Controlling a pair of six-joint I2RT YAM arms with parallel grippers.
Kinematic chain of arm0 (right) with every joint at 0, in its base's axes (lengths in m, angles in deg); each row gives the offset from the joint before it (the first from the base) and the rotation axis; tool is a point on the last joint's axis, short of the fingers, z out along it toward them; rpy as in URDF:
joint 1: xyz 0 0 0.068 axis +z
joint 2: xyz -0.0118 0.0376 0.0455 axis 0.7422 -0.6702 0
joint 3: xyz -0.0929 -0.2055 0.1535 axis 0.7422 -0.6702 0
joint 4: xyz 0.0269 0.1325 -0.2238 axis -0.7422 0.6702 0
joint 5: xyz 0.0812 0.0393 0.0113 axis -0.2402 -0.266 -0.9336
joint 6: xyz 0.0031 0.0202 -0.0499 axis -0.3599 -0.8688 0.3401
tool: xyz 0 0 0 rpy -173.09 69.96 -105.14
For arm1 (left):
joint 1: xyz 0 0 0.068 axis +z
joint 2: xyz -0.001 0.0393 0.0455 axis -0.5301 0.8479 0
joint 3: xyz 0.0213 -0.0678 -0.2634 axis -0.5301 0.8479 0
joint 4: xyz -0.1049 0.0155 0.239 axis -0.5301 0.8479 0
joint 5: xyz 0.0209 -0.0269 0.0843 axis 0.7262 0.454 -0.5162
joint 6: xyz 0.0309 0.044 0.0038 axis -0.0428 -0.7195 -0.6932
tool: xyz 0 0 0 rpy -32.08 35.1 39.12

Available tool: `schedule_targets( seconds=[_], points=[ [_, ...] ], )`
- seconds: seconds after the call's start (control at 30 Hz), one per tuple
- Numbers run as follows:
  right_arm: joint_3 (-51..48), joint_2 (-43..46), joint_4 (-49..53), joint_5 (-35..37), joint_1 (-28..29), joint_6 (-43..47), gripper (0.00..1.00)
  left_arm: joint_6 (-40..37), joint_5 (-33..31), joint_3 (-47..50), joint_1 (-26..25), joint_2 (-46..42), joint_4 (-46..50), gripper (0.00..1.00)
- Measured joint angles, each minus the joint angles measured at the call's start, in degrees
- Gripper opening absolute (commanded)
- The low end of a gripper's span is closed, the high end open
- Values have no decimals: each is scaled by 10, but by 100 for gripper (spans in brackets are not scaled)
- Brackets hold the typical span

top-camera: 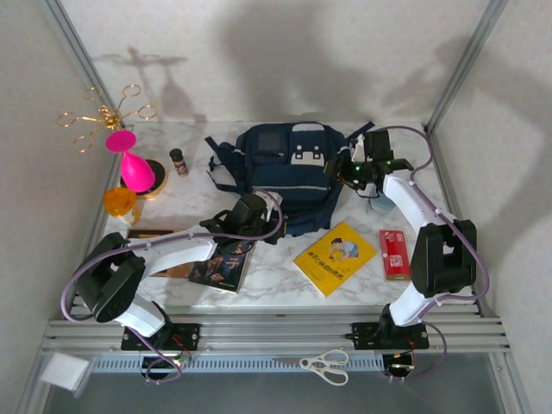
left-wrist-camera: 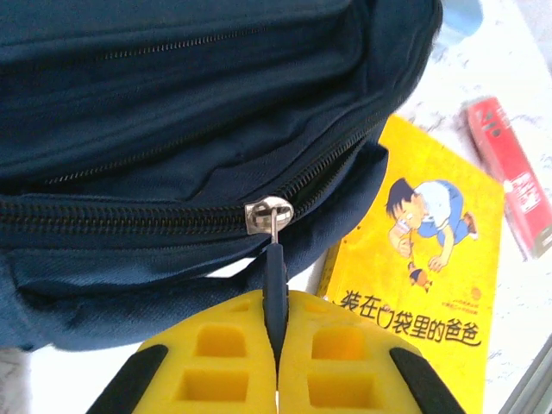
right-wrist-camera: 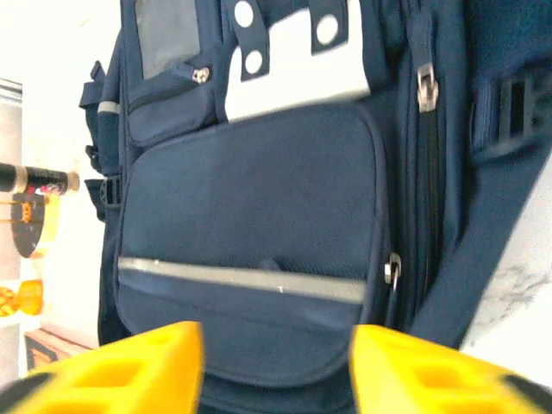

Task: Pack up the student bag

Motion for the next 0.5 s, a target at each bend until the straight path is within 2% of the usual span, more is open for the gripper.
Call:
schedule_targets(
  seconds=[0.13,0.3,0.43,0.5],
  points=[
    [-13,24,2,35,12,-25,83,8,4,0,-7,14,-12,0],
    [-133,113,-27,37,57,-112,84,9,6,0,-7,15,-22,0],
    [-266,148,-134,-3,113,-245,84,8,12,0,-7,16,-26,0],
    [-301,146,-168,-9,137,-308,84,8,13,0,-7,16,-26,0]
  ],
)
